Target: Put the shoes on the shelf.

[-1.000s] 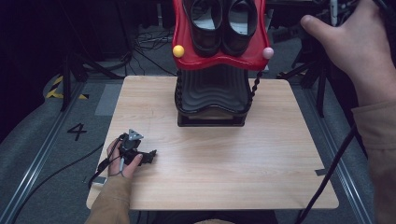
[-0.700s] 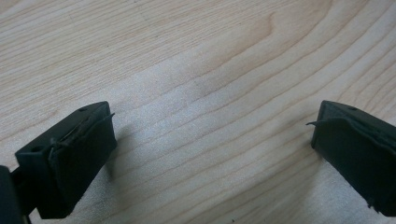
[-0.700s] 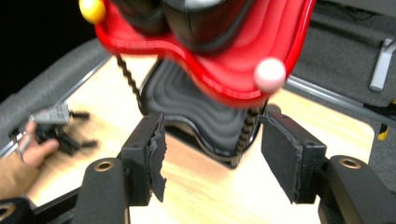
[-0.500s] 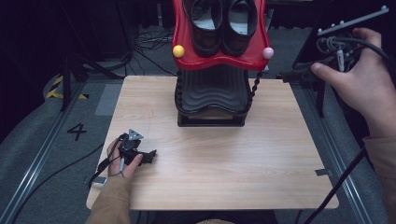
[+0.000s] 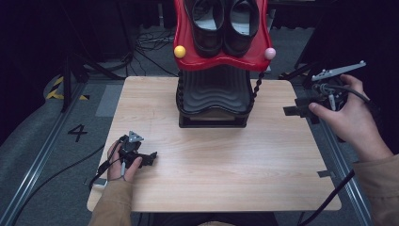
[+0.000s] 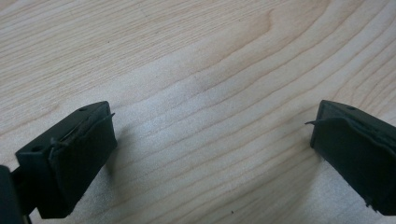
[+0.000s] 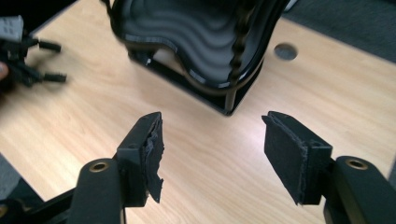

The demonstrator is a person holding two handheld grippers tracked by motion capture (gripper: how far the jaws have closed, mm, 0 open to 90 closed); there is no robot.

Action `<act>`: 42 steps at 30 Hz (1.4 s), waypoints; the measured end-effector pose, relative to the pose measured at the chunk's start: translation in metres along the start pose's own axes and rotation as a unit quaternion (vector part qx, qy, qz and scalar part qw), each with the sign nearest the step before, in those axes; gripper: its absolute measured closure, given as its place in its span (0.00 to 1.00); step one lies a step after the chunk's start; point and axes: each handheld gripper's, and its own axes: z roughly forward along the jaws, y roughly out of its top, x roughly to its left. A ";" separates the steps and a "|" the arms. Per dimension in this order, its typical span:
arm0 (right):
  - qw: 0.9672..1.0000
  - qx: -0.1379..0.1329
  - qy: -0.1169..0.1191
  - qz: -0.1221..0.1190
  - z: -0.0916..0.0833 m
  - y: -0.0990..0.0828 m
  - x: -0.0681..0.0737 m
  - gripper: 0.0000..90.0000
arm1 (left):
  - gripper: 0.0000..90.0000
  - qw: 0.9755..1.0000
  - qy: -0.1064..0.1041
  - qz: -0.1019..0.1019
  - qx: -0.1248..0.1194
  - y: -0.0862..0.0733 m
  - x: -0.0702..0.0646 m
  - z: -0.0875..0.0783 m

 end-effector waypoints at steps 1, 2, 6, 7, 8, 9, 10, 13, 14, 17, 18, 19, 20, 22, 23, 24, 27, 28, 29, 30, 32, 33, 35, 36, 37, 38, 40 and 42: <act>1.000 0.001 0.002 0.001 0.003 -0.004 0.000 0.42 | 0.00 1.000 0.002 0.001 -0.001 -0.001 0.000 -0.001; 1.000 0.003 0.004 0.001 0.008 -0.009 -0.001 0.42 | 0.01 1.000 0.002 0.001 0.000 -0.001 0.000 -0.001; 1.000 0.021 -0.007 -0.013 0.025 -0.026 -0.005 0.43 | 0.01 1.000 0.001 0.006 0.002 -0.003 0.000 -0.003; 1.000 0.022 -0.007 -0.011 0.029 -0.029 -0.005 0.43 | 0.01 1.000 0.001 0.005 0.002 -0.003 0.000 -0.003; 1.000 0.025 -0.005 -0.012 0.034 -0.033 -0.006 0.44 | 0.00 1.000 0.000 0.006 0.003 -0.003 0.000 -0.003; 1.000 0.024 -0.003 -0.012 0.038 -0.036 -0.007 0.44 | 0.01 1.000 0.001 0.006 0.002 -0.003 0.001 -0.003; 1.000 0.025 0.002 -0.012 0.042 -0.040 -0.007 0.44 | 0.01 1.000 0.002 0.005 0.000 -0.003 0.000 -0.003; 0.999 0.025 0.011 -0.024 0.056 -0.050 -0.007 0.44 | 0.01 1.000 0.002 0.003 0.001 -0.004 0.000 -0.004; 0.999 0.028 0.009 -0.032 0.062 -0.054 -0.006 0.44 | 0.01 1.000 0.002 0.003 0.001 -0.004 0.000 -0.004; 0.999 0.030 0.019 -0.035 0.075 -0.064 -0.006 0.44 | 0.00 1.000 0.002 0.003 0.001 -0.004 0.000 -0.004; 0.999 0.030 0.019 -0.035 0.075 -0.064 -0.006 0.44 | 0.00 1.000 0.002 0.003 0.001 -0.004 0.000 -0.004; 0.999 0.030 0.025 -0.036 0.080 -0.067 -0.005 0.44 | 0.00 1.000 0.002 0.003 0.001 -0.004 0.000 -0.004; 0.998 0.026 0.031 -0.040 0.086 -0.073 -0.005 0.44 | 0.01 1.000 0.002 0.003 0.001 -0.004 0.000 -0.004; 0.999 0.028 0.019 -0.038 0.095 -0.082 -0.005 0.44 | 0.00 1.000 0.002 0.004 0.001 -0.004 0.000 -0.004; 0.999 0.028 0.019 -0.038 0.095 -0.082 -0.005 0.44 | 0.00 1.000 0.002 0.004 0.001 -0.004 0.000 -0.004; 0.999 0.023 0.004 -0.037 0.102 -0.091 -0.004 0.44 | 0.01 1.000 0.002 0.003 0.001 -0.004 0.000 -0.004; 0.999 0.014 0.018 -0.023 0.108 -0.099 -0.003 0.44 | 0.01 1.000 0.000 -0.002 -0.001 -0.004 -0.001 -0.003; 0.999 0.009 0.029 -0.018 0.115 -0.105 -0.003 0.45 | 0.01 1.000 0.000 -0.002 -0.001 -0.004 -0.001 -0.003; 0.999 0.009 0.029 -0.018 0.115 -0.105 -0.003 0.45 | 0.01 1.000 0.000 -0.002 -0.001 -0.004 -0.001 -0.003; 0.999 0.010 0.027 -0.025 0.121 -0.110 -0.004 0.46 | 0.01 1.000 0.000 -0.002 -0.001 -0.004 -0.001 -0.003; 0.999 0.016 0.015 -0.029 0.127 -0.115 -0.007 0.46 | 0.01 1.000 0.000 -0.002 -0.001 -0.004 -0.001 -0.003; 0.999 0.017 0.013 -0.029 0.129 -0.117 -0.008 0.45 | 0.01 1.000 0.000 -0.002 -0.001 -0.003 -0.001 -0.003; 0.999 0.016 0.014 -0.025 0.132 -0.119 -0.010 0.45 | 0.01 1.000 0.000 -0.002 -0.001 -0.003 -0.001 -0.003; 0.999 0.017 0.017 -0.024 0.135 -0.122 -0.011 0.45 | 0.01 1.000 0.000 -0.002 -0.001 -0.003 -0.001 -0.003; 0.999 0.018 0.020 -0.025 0.139 -0.126 -0.013 0.46 | 0.01 1.000 0.000 -0.002 -0.001 -0.003 -0.001 -0.003; 0.999 0.020 0.022 -0.027 0.142 -0.129 -0.014 0.46 | 0.01 1.000 0.000 -0.002 -0.001 -0.003 -0.001 -0.003; 0.999 0.023 0.023 -0.023 0.148 -0.135 -0.017 0.47 | 0.00 1.000 0.000 -0.002 -0.001 -0.003 -0.001 -0.004; 0.999 0.021 0.024 -0.022 0.151 -0.139 -0.019 0.48 | 0.00 1.000 0.000 -0.002 -0.001 -0.003 -0.001 -0.003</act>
